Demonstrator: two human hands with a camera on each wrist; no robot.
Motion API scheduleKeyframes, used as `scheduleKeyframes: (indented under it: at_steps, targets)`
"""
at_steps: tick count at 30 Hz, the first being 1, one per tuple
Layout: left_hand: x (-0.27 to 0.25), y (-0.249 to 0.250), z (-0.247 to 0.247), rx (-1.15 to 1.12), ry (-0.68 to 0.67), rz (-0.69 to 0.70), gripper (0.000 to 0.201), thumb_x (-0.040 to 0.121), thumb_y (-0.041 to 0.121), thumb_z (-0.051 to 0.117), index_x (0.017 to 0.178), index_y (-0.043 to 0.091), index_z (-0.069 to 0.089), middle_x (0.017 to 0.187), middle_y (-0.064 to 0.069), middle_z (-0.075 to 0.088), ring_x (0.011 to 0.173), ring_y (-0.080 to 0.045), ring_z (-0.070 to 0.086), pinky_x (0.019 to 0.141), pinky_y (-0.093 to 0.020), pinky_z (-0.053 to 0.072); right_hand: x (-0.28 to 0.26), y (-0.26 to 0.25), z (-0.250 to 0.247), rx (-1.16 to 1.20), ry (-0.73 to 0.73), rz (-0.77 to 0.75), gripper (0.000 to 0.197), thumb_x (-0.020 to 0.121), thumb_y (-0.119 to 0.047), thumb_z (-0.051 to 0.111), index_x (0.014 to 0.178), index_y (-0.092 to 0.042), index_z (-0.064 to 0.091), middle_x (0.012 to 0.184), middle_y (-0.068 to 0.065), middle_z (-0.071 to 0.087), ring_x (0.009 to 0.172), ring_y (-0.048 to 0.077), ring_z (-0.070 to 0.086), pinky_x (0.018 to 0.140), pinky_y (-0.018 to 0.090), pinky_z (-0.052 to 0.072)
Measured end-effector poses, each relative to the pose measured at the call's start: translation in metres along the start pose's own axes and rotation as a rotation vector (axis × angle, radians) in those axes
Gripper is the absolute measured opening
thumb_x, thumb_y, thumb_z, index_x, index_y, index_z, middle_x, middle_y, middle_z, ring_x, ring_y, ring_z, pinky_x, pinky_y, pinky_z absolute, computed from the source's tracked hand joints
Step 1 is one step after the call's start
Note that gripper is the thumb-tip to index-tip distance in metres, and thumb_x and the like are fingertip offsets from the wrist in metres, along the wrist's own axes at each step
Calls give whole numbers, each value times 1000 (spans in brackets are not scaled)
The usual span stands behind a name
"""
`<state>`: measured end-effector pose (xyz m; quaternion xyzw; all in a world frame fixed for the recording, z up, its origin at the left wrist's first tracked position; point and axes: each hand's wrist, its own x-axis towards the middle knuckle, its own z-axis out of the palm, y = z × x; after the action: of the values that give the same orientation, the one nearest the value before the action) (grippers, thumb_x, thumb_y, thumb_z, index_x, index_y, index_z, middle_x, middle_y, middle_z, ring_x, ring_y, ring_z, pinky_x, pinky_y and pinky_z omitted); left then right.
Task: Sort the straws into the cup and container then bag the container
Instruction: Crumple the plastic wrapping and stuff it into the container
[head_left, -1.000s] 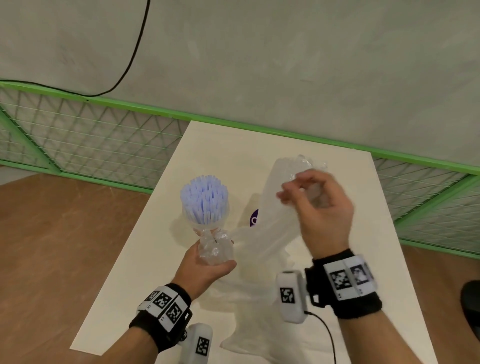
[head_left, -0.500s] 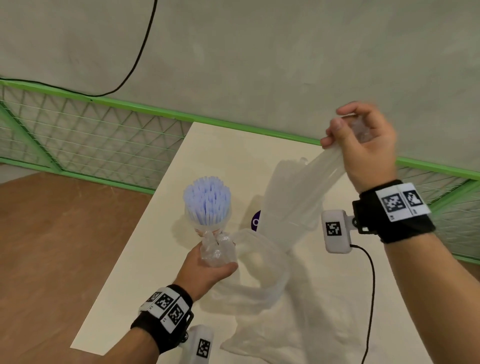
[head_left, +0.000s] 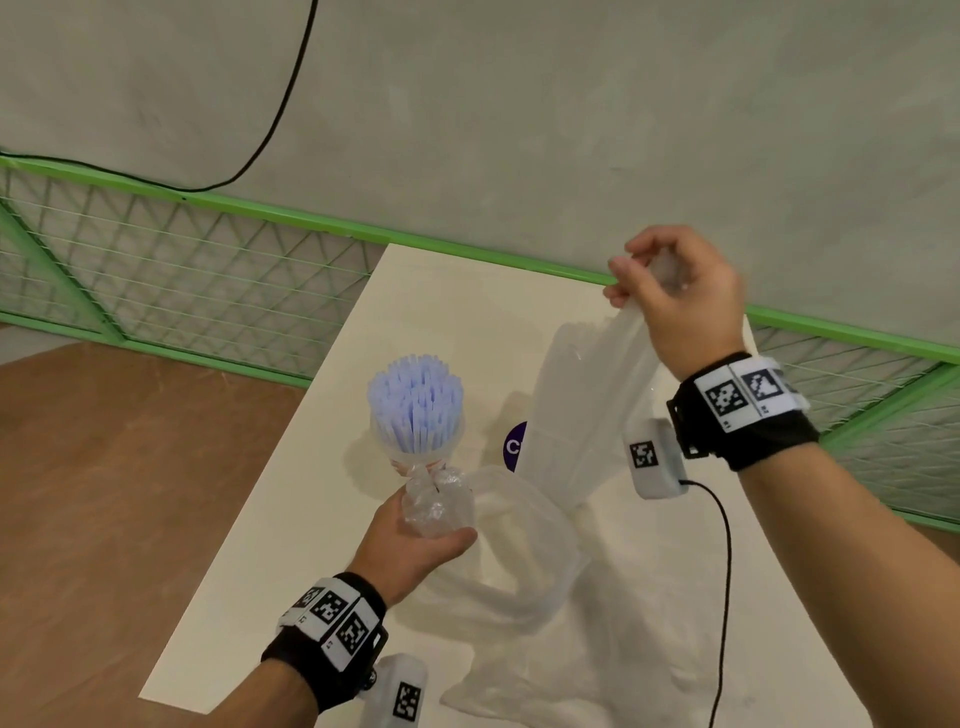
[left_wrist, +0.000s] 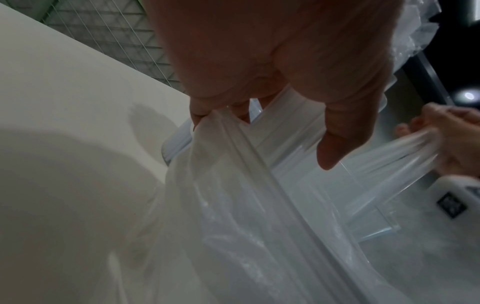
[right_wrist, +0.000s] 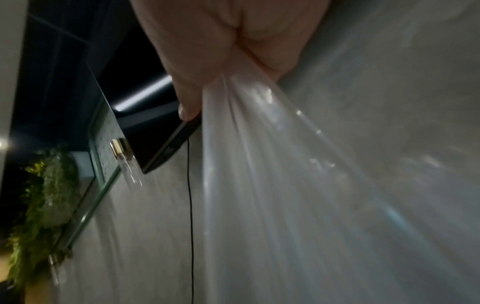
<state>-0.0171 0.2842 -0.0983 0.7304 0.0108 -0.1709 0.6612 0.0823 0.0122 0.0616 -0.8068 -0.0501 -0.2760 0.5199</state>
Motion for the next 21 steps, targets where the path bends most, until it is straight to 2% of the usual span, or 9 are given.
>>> scheduleKeyframes:
  at_steps: [2, 4, 8, 10, 14, 16, 18, 20, 21]
  targets:
    - [0, 0, 1, -6, -3, 3, 54, 61, 19, 81, 112, 15, 65, 105, 15, 71, 94, -2, 67, 75, -17, 50, 11, -16, -6, 42, 28, -62, 13, 89, -16, 72, 93, -23, 62, 84, 3, 63, 64, 28, 71, 62, 39, 59]
    - [0, 1, 1, -17, -5, 5, 52, 62, 17, 81, 112, 14, 65, 104, 15, 71, 93, -2, 67, 73, -15, 50, 19, -30, -11, 70, 41, -113, 11, 91, -16, 71, 96, -19, 61, 86, 4, 61, 63, 32, 71, 59, 38, 57]
    - [0, 1, 1, -7, 1, 4, 48, 66, 10, 83, 110, 14, 66, 103, 18, 70, 90, -1, 67, 71, -13, 50, 25, -41, -17, 71, 22, -199, 13, 91, -18, 70, 99, -20, 60, 84, -5, 60, 63, 31, 70, 59, 44, 57]
    - [0, 1, 1, 3, 2, 3, 45, 70, 4, 82, 110, 14, 66, 102, 21, 70, 90, 1, 67, 70, -12, 49, 21, -38, -14, 74, -17, -213, 15, 90, -19, 72, 97, -24, 60, 80, -6, 61, 63, 31, 70, 61, 47, 58]
    - [0, 1, 0, 17, 10, 4, 46, 71, 3, 82, 112, 14, 65, 103, 21, 69, 90, 1, 67, 71, -12, 49, 6, -17, -2, 58, -81, -161, 14, 90, -19, 72, 93, -28, 61, 80, -2, 64, 67, 25, 72, 65, 41, 59]
    - [0, 1, 0, 24, 15, 6, 47, 71, 4, 82, 114, 16, 65, 105, 23, 68, 92, 1, 66, 71, -12, 49, -6, 0, 3, 4, -116, -137, 7, 93, -19, 68, 93, -25, 65, 85, -2, 67, 76, 21, 72, 73, 40, 58]
    - [-1, 0, 0, 35, 17, 13, 48, 71, 5, 82, 115, 16, 65, 106, 25, 67, 93, 2, 66, 71, -11, 49, -17, 22, 4, -240, -231, -144, 10, 97, -22, 61, 104, -21, 68, 100, -8, 69, 94, 13, 67, 90, 34, 52]
    - [-1, 0, 0, 41, 16, 18, 48, 71, 6, 82, 115, 16, 64, 106, 24, 67, 93, 2, 66, 71, -12, 49, -31, 46, 5, -521, -468, -101, 28, 103, -31, 48, 125, -24, 62, 128, -9, 63, 123, 11, 54, 106, 24, 37]
    - [-1, 0, -1, 44, 15, 19, 48, 72, 6, 82, 115, 16, 64, 106, 24, 67, 93, 1, 66, 71, -12, 49, -38, 55, 5, -614, -607, -66, 36, 104, -37, 40, 136, -28, 54, 142, -10, 53, 137, 13, 41, 111, 27, 29]
